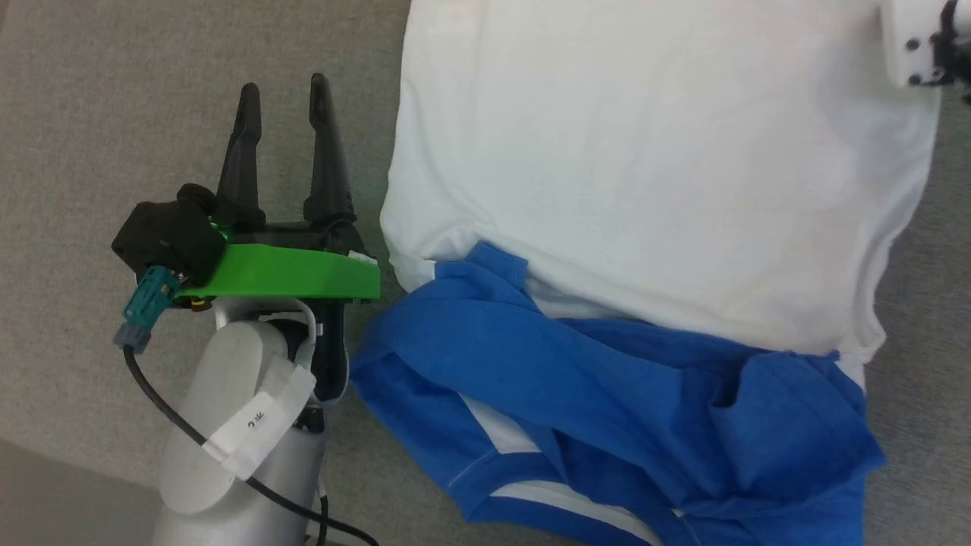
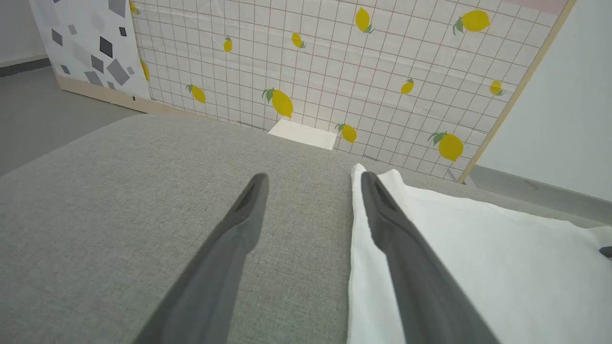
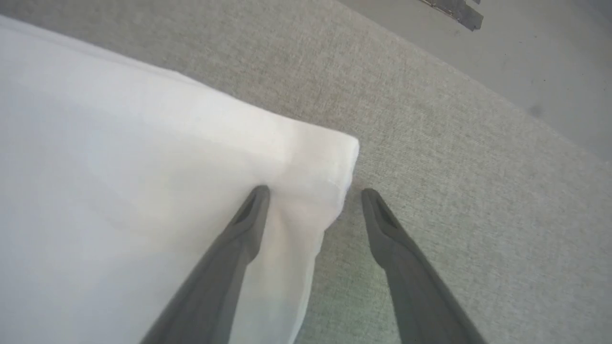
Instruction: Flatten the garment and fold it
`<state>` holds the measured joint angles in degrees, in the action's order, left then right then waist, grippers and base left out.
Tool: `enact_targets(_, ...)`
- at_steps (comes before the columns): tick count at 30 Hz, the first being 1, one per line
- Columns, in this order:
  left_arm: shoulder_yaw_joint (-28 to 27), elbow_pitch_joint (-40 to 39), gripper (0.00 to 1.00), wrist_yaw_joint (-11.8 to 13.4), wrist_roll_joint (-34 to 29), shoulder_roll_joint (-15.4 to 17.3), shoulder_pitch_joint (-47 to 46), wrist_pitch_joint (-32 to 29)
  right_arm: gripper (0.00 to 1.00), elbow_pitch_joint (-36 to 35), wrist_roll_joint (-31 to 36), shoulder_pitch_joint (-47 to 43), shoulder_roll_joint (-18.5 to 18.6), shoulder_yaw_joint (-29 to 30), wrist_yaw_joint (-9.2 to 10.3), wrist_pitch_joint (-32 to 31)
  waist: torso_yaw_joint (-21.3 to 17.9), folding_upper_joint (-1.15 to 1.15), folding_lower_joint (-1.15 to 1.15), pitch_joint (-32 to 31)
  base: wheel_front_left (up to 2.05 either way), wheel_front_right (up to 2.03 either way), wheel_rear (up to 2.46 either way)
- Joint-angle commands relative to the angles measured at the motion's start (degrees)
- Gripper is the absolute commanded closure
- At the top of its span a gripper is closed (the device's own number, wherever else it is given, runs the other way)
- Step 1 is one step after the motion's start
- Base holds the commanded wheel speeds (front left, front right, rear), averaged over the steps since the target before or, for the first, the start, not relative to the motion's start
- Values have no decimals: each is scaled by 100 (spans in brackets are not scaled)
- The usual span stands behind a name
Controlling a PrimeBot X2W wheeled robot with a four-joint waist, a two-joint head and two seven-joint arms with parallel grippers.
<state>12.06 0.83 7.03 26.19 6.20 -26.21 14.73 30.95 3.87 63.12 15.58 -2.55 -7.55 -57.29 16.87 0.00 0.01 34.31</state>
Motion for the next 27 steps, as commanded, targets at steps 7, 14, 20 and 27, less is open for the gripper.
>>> enact_targets(7,-79,119,0,-202,-96,-123,-81,27,89,231,-133,-66,23,-129,6,-605,169,0,-1,229,0,0,0)
enact_targets(14,-58,329,0,-421,-86,402,-1103,-982,100,-103,-400,97,-49,-154,6,-329,-188,0,-1,54,0,0,0)
enact_targets(20,55,1062,0,-556,168,901,-2578,-3160,100,-240,-623,252,-190,-383,6,61,-632,0,-1,38,0,0,0)
enact_targets(27,346,2067,0,-553,278,1172,-3735,-5165,100,-320,-1109,417,-322,-938,6,381,-1136,0,-1,263,0,0,0)
